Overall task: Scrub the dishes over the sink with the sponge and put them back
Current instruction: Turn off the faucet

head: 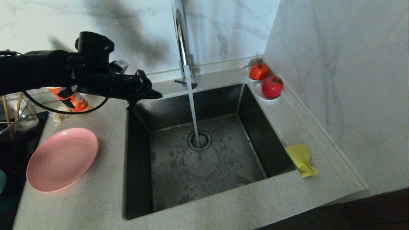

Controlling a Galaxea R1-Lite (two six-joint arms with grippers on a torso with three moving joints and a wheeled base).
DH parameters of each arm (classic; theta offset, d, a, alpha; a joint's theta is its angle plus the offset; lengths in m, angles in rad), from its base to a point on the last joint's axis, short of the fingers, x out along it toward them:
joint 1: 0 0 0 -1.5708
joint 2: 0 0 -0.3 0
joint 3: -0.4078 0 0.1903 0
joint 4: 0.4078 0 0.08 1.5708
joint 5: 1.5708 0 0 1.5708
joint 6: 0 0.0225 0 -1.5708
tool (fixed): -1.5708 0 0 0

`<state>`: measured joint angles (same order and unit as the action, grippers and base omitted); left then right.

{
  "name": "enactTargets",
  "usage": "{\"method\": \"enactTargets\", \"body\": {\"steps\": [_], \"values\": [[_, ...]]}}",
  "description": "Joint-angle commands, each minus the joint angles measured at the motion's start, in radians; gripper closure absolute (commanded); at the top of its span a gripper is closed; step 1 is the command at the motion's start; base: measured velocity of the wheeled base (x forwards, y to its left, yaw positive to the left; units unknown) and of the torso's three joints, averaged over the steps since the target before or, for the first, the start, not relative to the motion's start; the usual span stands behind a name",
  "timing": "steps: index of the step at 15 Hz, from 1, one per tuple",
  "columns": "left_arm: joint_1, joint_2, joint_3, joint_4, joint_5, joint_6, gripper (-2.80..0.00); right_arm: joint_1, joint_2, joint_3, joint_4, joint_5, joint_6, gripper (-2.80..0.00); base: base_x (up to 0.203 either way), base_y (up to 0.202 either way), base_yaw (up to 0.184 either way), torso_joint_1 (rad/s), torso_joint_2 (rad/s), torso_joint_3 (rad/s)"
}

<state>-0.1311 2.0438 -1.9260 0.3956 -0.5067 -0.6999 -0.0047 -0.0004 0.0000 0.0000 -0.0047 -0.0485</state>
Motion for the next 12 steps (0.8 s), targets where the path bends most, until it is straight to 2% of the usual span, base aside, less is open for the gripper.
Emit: {"method": "enactTargets", "body": {"steps": [1,4,6,9,12], "values": [[-0.008,0.058,-0.007,-0.004,-0.017,-0.008,0.00,0.000,0.002,0.000,0.000,0.000,-0.001,0.00,0.000,0.000,0.000,0.000,0.00,0.000],[-0.008,0.048,-0.007,-0.027,-0.086,-0.048,0.00,0.000,0.002,0.000,0.000,0.000,-0.001,0.00,0.000,0.000,0.000,0.000,0.00,0.000],[-0.008,0.037,-0.007,-0.058,-0.091,-0.087,0.00,0.000,0.002,0.000,0.000,0.000,-0.001,0.00,0.000,0.000,0.000,0.000,0.00,0.000],[-0.010,0.027,-0.007,-0.063,-0.122,-0.105,0.00,0.000,0.002,0.000,0.000,0.000,-0.001,0.00,0.000,0.000,0.000,0.000,0.00,0.000],[-0.015,0.027,-0.007,-0.063,-0.125,-0.124,0.00,0.000,0.002,0.000,0.000,0.000,-0.001,0.00,0.000,0.000,0.000,0.000,0.00,0.000]]}}
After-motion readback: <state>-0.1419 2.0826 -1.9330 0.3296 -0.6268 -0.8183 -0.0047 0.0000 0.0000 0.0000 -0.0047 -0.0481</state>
